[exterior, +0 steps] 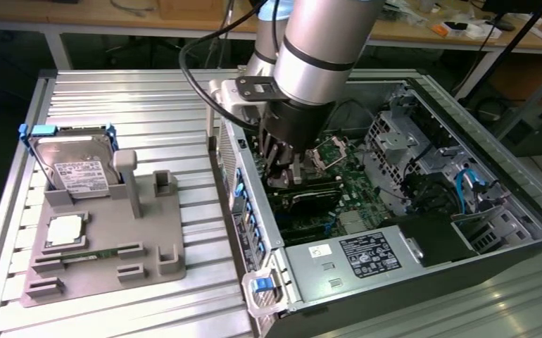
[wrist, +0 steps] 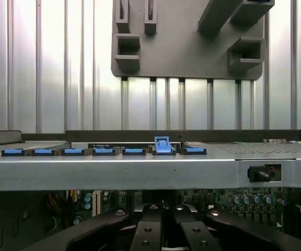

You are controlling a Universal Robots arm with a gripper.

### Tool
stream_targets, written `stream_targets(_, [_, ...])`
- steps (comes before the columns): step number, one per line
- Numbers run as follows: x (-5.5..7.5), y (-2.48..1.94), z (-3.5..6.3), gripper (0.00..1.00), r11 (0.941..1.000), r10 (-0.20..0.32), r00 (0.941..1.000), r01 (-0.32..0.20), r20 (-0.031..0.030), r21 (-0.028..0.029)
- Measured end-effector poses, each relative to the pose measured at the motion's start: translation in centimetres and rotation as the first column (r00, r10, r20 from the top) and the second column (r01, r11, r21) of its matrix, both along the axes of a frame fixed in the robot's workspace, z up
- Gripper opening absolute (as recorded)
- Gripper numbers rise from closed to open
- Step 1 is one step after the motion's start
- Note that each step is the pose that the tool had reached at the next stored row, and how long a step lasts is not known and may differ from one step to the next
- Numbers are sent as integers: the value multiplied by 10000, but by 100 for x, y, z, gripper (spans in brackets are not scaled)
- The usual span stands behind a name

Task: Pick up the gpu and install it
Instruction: 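Press down on the gpu until it lock into place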

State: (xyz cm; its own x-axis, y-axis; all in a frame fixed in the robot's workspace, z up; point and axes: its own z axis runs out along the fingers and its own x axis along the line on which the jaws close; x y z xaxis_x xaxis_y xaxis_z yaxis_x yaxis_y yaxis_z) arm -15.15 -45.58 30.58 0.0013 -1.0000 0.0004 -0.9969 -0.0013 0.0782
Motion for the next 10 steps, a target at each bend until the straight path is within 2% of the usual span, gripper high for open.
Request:
stream_targets(2, [-10,0,0,11,10000,-1,10000,1,-30,-1])
stream_targets(3, [-15,0,1,11,10000,0,10000,0,-97,-1])
stream_targets(4, [-16,0,1,11,10000,0,9999,0,-138,-1])
stream_targets(10, [-15,1,12,11,10000,3,9999,-3,-140,1])
